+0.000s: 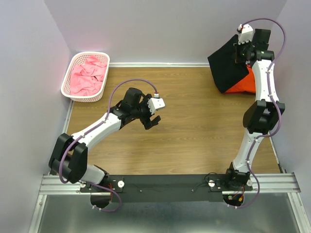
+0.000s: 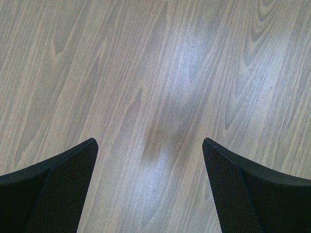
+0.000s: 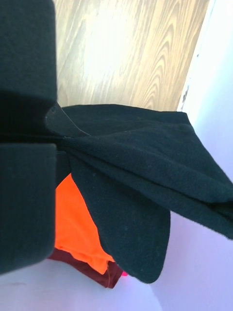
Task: Fold and stack the t-shirts
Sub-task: Neatly place the folded tshirt to the corner
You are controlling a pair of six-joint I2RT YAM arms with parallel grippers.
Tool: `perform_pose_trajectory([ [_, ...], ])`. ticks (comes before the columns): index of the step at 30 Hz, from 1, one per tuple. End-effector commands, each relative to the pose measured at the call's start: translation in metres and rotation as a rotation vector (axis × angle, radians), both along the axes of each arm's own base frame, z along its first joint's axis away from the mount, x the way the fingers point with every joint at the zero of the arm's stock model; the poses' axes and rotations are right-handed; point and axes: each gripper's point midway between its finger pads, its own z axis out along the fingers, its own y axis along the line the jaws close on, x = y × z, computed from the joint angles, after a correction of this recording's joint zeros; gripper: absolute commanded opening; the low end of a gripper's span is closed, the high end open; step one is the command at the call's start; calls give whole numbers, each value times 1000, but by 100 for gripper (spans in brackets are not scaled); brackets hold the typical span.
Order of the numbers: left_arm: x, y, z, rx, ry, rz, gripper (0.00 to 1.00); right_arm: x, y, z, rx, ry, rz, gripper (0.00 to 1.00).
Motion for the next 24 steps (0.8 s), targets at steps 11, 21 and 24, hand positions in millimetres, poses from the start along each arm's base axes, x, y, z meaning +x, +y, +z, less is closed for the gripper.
perform_pose_trajectory([
  [11,3,-4,3,8,32,-13,96,19,-69,-49,-88,24,41,0],
  [21,4,-4,-5,20,63,-9,96,24,-124,-70,-149,23,29,1],
  [24,4,-5,-5,21,71,-8,96,25,-136,-82,-151,29,28,1],
])
